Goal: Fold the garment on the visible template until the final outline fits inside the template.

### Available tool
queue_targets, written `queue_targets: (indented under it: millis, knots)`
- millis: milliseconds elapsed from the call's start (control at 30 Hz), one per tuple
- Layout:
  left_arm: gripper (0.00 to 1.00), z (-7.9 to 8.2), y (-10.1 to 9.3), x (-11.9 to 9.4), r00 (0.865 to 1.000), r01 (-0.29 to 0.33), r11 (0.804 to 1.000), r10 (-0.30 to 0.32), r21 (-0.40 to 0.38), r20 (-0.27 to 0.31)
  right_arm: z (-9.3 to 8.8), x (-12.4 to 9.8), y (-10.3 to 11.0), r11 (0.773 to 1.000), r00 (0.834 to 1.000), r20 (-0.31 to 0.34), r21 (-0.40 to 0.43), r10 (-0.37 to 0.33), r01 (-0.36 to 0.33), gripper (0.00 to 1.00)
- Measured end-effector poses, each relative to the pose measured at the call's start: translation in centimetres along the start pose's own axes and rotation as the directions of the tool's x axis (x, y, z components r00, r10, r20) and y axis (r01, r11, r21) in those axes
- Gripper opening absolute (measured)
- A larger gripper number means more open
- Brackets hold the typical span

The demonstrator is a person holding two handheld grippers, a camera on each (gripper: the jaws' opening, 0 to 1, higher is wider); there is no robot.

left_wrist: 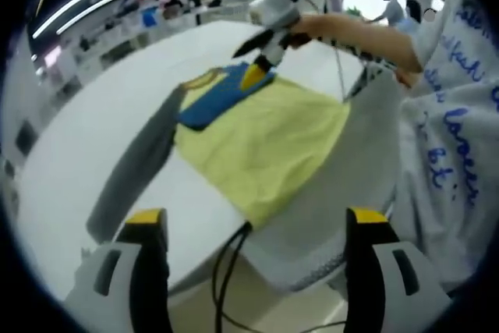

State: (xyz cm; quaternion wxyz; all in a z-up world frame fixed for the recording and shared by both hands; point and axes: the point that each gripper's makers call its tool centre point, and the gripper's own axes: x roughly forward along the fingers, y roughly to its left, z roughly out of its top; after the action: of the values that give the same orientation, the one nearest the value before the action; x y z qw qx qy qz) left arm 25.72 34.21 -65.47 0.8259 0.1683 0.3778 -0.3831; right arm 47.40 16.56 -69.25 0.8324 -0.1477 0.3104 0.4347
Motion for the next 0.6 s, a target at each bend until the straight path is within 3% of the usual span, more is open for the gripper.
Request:
queue_targets:
  millis: [600]
  knots:
    - [0.92, 0.4, 0.1, 0.0, 1.0, 0.0, 1.0, 0.0, 0.019, 0.0, -0.3, -3.5, 1.7, 1.0, 0.999, 0.016, -0.002, -0.028, 0.028, 1.0]
